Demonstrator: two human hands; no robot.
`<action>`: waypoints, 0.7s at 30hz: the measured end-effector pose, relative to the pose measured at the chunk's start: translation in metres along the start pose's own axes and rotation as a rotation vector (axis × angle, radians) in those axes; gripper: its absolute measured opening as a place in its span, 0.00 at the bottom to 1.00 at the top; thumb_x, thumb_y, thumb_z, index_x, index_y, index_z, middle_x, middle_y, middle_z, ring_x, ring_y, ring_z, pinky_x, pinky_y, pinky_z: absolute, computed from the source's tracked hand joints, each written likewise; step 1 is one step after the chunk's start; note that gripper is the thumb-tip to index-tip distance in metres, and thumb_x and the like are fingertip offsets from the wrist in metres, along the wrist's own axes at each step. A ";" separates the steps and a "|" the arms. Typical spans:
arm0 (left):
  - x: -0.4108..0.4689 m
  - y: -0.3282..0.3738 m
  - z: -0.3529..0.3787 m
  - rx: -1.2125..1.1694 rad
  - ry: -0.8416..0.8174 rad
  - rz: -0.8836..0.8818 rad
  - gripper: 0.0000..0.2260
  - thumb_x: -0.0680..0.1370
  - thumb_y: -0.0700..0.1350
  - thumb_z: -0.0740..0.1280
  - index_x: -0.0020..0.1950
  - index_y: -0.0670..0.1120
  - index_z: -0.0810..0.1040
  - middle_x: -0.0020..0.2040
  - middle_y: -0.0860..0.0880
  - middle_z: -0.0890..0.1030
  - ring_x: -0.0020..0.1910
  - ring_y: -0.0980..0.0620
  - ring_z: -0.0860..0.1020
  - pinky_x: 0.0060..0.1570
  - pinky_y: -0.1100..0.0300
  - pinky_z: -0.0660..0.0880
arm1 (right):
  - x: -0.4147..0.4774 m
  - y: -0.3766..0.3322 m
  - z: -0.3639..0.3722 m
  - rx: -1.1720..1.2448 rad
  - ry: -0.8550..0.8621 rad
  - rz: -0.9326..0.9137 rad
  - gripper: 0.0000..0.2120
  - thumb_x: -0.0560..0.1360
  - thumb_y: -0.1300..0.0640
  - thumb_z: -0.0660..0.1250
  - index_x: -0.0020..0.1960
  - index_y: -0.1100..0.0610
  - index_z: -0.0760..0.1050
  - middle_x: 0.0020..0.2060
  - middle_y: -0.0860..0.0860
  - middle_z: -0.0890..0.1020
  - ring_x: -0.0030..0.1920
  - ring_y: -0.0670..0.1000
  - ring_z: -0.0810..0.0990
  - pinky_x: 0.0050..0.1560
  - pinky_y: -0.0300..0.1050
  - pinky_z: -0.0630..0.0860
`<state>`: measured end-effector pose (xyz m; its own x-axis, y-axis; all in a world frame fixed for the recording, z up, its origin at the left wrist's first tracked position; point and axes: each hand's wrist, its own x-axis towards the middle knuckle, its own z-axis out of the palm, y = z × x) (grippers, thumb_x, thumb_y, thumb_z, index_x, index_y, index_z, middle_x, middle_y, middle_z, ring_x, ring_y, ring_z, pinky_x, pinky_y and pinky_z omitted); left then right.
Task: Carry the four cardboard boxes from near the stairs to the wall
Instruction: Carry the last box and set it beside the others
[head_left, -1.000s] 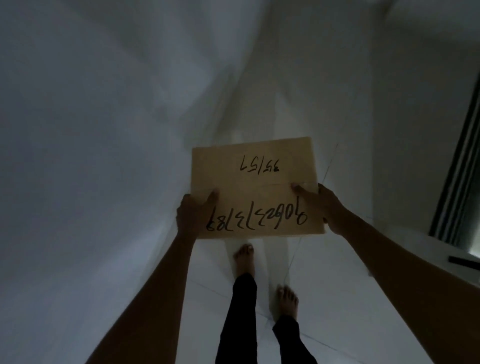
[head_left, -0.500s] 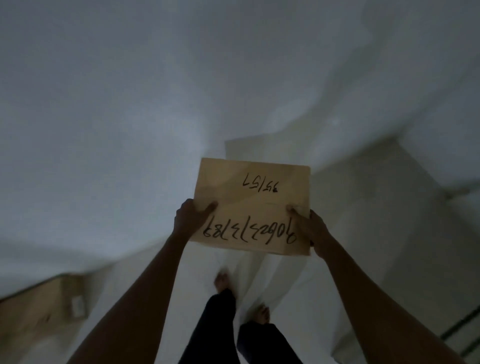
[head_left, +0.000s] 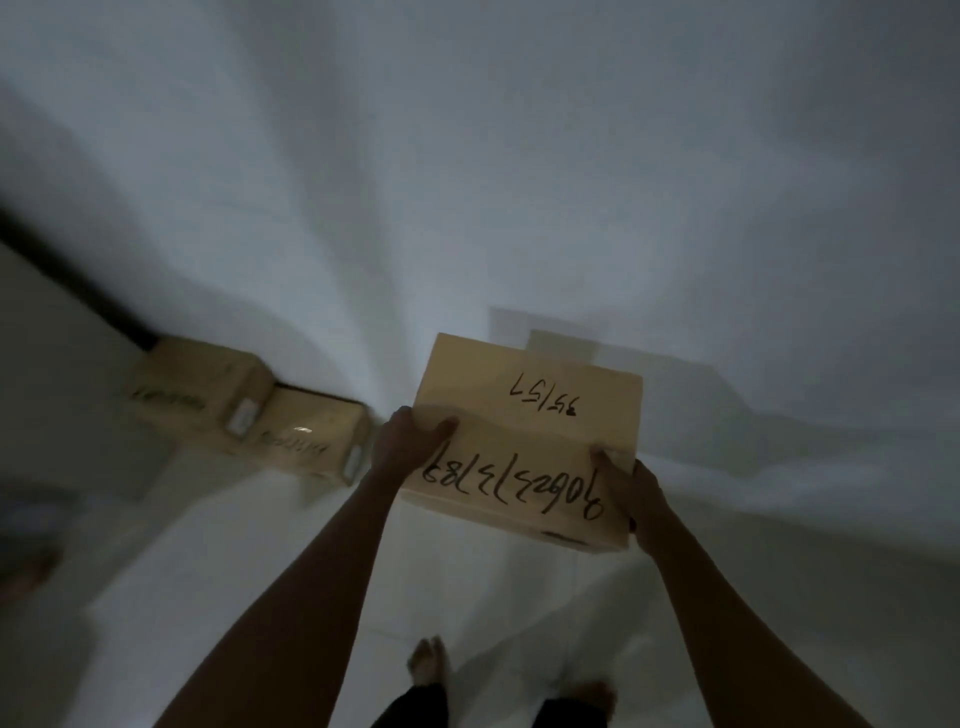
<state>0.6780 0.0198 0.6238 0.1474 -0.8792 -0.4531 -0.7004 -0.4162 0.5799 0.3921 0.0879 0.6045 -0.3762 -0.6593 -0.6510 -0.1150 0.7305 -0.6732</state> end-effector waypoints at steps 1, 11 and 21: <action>0.003 -0.019 -0.020 0.002 0.025 -0.016 0.32 0.73 0.64 0.67 0.62 0.37 0.75 0.58 0.41 0.81 0.57 0.41 0.80 0.48 0.55 0.75 | -0.004 -0.008 0.026 -0.022 -0.023 -0.012 0.24 0.70 0.35 0.69 0.56 0.52 0.74 0.44 0.52 0.81 0.46 0.56 0.81 0.56 0.60 0.79; 0.056 -0.157 -0.146 -0.122 0.140 -0.230 0.37 0.72 0.65 0.68 0.69 0.39 0.69 0.66 0.40 0.76 0.63 0.40 0.75 0.60 0.48 0.74 | -0.018 -0.063 0.222 -0.096 -0.190 -0.060 0.19 0.71 0.36 0.70 0.54 0.47 0.72 0.44 0.50 0.80 0.50 0.57 0.79 0.59 0.60 0.77; 0.168 -0.249 -0.200 -0.259 0.134 -0.350 0.34 0.69 0.64 0.71 0.67 0.44 0.73 0.63 0.44 0.79 0.60 0.43 0.78 0.60 0.44 0.77 | 0.043 -0.090 0.373 -0.198 -0.266 -0.019 0.22 0.73 0.34 0.66 0.57 0.49 0.75 0.43 0.49 0.83 0.44 0.54 0.81 0.53 0.59 0.79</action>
<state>1.0168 -0.0701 0.5384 0.4453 -0.6905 -0.5700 -0.3968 -0.7229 0.5656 0.7295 -0.0728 0.5064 -0.1220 -0.6776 -0.7252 -0.3056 0.7208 -0.6221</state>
